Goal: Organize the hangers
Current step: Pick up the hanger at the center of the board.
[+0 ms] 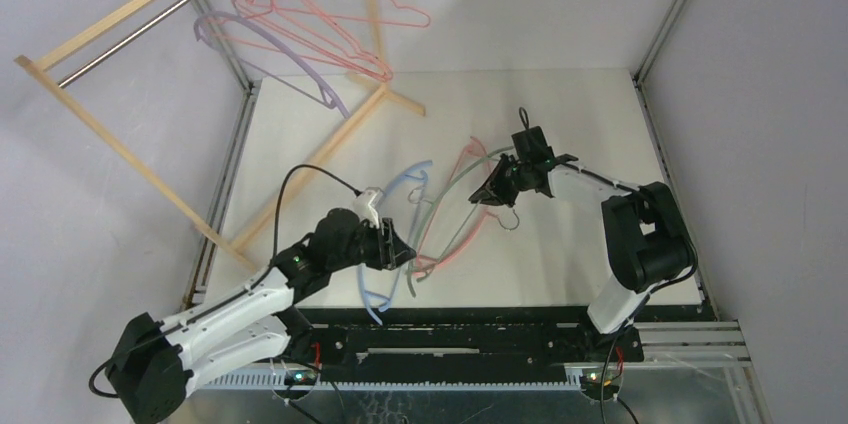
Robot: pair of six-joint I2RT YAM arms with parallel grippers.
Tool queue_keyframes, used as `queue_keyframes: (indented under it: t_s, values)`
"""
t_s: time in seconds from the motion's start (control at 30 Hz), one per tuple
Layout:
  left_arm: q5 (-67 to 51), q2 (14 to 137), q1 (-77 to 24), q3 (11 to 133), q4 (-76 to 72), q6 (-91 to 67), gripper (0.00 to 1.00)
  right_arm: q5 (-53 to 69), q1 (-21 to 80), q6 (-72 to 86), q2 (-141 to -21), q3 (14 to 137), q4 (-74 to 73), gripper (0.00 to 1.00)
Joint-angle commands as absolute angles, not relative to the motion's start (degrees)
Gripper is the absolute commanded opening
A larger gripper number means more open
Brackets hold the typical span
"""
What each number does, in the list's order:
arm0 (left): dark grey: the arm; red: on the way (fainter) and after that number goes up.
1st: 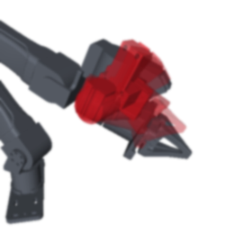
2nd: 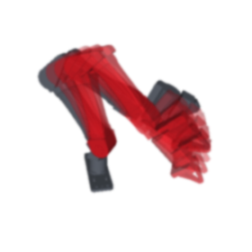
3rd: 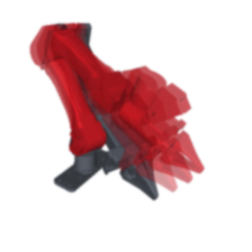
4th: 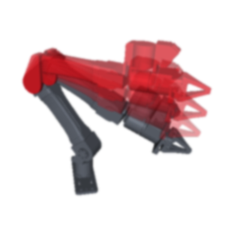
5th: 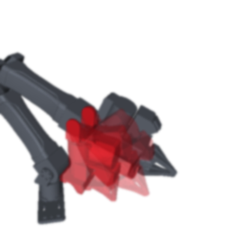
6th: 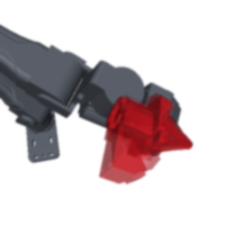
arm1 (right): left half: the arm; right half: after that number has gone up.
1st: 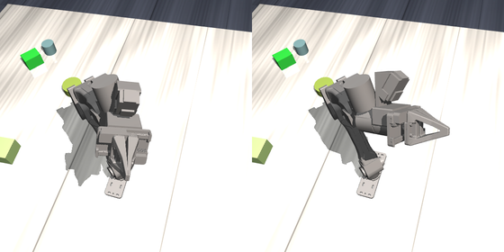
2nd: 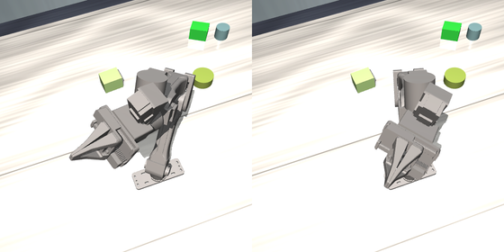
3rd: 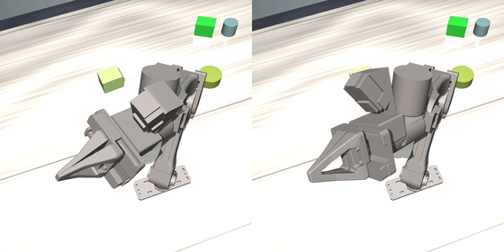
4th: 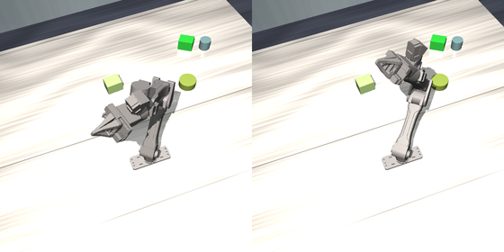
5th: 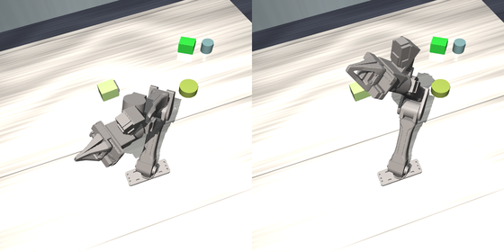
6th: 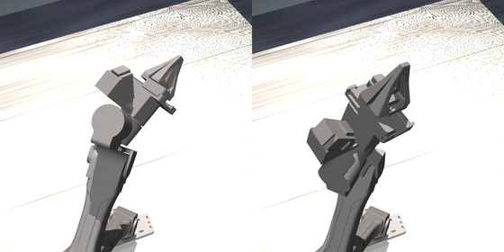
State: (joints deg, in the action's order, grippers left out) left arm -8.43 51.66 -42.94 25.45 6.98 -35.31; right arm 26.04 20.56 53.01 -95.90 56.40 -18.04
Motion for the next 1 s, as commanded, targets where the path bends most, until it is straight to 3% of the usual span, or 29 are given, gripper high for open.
queue_keyframes:
  t_s: [0.0, 0.17, 0.67, 0.87, 0.97]
  values:
    - [-15.5, 46.2, -42.0, 18.1, -7.9, -40.8, 0.54, 30.4, 19.3, 55.8, -94.6, 59.1, -14.0, 0.09]
    - [-21.0, 46.7, -38.4, 10.7, -21.5, -45.7, 0.68, 33.1, 19.4, 57.3, -94.9, 59.3, -13.3, 0.09]
    - [-35.8, 74.1, -37.4, 23.8, -35.2, -45.2, 0.73, 38.6, 18.3, 59.2, -94.5, 60.1, -11.8, 0.10]
    - [-37.9, 75.5, -36.8, 25.0, -36.9, -45.2, 0.48, 40.9, 17.3, 59.0, -95.8, 60.8, -11.4, 0.10]
    - [-38.6, 75.8, -36.6, 25.8, -36.9, -45.4, 0.26, 41.2, 17.2, 58.5, -96.3, 61.0, -11.5, 0.10]
